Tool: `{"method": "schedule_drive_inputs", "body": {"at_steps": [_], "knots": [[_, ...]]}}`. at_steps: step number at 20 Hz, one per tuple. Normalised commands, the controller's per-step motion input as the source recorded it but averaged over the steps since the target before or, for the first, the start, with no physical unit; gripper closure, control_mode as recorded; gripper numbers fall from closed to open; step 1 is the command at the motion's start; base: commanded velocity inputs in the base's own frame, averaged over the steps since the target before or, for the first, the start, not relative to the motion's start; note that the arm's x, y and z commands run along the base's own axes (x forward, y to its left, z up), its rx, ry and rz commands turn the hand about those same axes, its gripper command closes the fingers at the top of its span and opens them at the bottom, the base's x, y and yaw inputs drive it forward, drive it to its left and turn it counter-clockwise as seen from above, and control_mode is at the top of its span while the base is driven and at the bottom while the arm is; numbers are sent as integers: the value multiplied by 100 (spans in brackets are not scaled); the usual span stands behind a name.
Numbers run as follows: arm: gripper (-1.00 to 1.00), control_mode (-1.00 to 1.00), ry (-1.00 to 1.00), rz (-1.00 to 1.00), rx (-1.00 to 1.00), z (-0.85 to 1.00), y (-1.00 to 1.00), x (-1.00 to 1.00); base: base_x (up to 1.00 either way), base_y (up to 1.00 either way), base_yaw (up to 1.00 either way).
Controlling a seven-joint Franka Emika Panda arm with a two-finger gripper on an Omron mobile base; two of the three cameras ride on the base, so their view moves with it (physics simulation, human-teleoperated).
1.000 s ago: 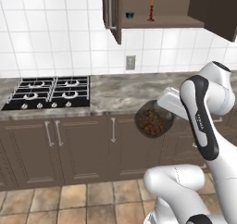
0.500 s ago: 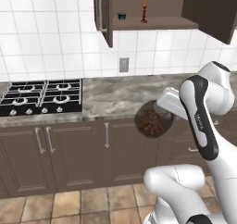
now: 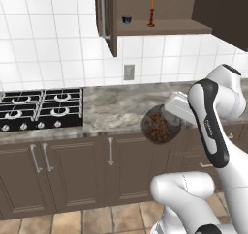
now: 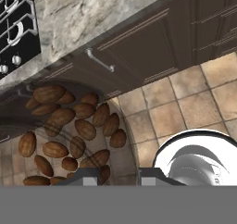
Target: Pick the jar and candle from the dining table and place them in the open cabinet. Close the cabinet after placing the objects.
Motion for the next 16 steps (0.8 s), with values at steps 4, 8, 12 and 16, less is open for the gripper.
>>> {"method": "schedule_drive_inputs", "body": {"at_steps": [4,8,12,16], "knots": [[100,100,0,0,0,0,0,0,48,-21,-4],[100,100,0,0,0,0,0,0,45,-24,-5],[100,100,0,0,0,0,0,0,35,-33,-6],[100,100,0,0,0,0,0,0,33,-34,-8]]}}
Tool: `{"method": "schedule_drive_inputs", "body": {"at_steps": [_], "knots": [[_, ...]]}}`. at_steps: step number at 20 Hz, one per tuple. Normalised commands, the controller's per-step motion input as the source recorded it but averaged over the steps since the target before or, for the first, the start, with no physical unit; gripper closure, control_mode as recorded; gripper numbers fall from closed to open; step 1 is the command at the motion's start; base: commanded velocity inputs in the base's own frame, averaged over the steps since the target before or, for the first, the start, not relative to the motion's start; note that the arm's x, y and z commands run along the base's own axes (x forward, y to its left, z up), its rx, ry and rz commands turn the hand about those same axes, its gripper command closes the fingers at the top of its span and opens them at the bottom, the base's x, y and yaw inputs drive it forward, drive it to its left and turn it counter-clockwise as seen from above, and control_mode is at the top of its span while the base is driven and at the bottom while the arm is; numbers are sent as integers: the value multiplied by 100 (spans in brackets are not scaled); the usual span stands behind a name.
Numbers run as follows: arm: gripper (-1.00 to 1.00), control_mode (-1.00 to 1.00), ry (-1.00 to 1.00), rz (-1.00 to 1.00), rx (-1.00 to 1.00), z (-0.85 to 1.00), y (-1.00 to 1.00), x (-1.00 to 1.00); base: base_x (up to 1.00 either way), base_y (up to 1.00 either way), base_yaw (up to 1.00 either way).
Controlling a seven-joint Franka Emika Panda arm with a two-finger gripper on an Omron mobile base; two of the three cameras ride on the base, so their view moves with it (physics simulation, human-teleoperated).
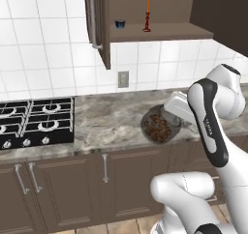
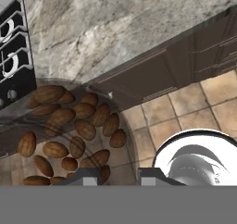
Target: Pick the jar and candle from the dining table and place them in the open cabinet. Close the cabinet after placing the objects.
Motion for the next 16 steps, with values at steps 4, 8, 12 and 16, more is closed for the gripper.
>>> {"method": "schedule_drive_inputs", "body": {"at_steps": [4,8,12,16], "knots": [[100,100,0,0,0,0,0,0,33,-35,-6],[100,100,0,0,0,0,0,0,37,-29,-1],[100,100,0,0,0,0,0,0,35,-26,0],[100,100,0,0,0,0,0,0,39,-19,0]]}}
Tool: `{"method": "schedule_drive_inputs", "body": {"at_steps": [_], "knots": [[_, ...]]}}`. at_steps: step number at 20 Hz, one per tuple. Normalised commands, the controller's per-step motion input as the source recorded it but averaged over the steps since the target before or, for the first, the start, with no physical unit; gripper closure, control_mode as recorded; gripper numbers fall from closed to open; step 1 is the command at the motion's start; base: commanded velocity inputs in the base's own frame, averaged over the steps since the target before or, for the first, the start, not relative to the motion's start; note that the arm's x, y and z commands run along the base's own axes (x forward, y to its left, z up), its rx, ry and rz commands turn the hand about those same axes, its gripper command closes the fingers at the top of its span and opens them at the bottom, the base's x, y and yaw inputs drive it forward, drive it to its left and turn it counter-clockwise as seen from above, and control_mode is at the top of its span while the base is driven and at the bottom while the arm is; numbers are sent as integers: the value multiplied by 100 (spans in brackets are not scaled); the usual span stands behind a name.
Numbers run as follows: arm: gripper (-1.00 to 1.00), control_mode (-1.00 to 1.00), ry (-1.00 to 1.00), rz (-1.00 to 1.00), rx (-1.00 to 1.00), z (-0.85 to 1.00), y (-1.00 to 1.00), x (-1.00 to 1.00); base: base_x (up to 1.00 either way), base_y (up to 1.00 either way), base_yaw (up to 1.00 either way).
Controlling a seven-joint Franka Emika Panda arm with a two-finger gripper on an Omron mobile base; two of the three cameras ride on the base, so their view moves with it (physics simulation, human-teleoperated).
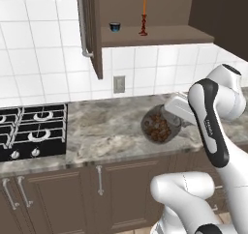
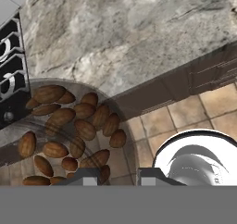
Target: Pick the jar and candle from the dining table and place them in the open cabinet. Close the cabinet after placing the objects.
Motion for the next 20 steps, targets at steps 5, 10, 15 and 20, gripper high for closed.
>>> {"method": "schedule_drive_inputs", "body": {"at_steps": [5,10,15,20], "knots": [[100,100,0,0,0,0,0,0,40,-21,0],[100,100,0,0,0,0,0,0,42,-11,2],[100,100,0,0,0,0,0,0,37,-9,7],[100,100,0,0,0,0,0,0,37,-11,8]]}}
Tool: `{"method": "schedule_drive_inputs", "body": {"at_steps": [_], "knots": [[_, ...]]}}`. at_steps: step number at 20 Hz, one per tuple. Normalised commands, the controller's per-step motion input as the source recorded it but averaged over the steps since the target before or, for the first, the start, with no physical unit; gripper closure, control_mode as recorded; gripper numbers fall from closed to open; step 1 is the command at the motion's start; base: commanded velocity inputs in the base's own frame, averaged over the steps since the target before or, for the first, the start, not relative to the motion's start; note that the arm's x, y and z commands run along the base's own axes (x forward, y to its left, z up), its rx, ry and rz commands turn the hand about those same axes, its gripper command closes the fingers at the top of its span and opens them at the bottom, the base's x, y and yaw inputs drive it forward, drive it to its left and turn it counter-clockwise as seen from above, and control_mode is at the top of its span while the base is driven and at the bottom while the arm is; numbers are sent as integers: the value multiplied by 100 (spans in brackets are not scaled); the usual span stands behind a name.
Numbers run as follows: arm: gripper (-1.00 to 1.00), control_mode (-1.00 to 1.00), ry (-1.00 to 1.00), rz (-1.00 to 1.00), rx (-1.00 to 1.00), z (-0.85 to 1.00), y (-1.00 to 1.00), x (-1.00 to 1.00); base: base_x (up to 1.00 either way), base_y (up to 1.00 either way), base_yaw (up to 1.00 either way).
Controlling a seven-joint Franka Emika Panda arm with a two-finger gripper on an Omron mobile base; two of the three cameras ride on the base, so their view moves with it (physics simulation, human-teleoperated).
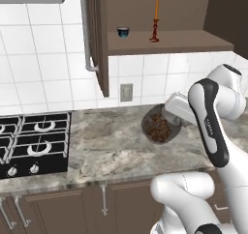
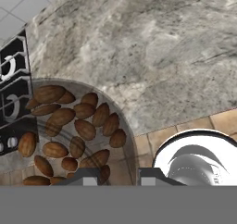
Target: Pick the jar and candle from the dining table and place them in the open cabinet. Close the cabinet after placing the objects.
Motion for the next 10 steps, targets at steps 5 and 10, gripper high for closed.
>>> {"method": "schedule_drive_inputs", "body": {"at_steps": [5,10], "knots": [[100,100,0,0,0,0,0,0,37,-28,1],[100,100,0,0,0,0,0,0,35,-31,0]]}}
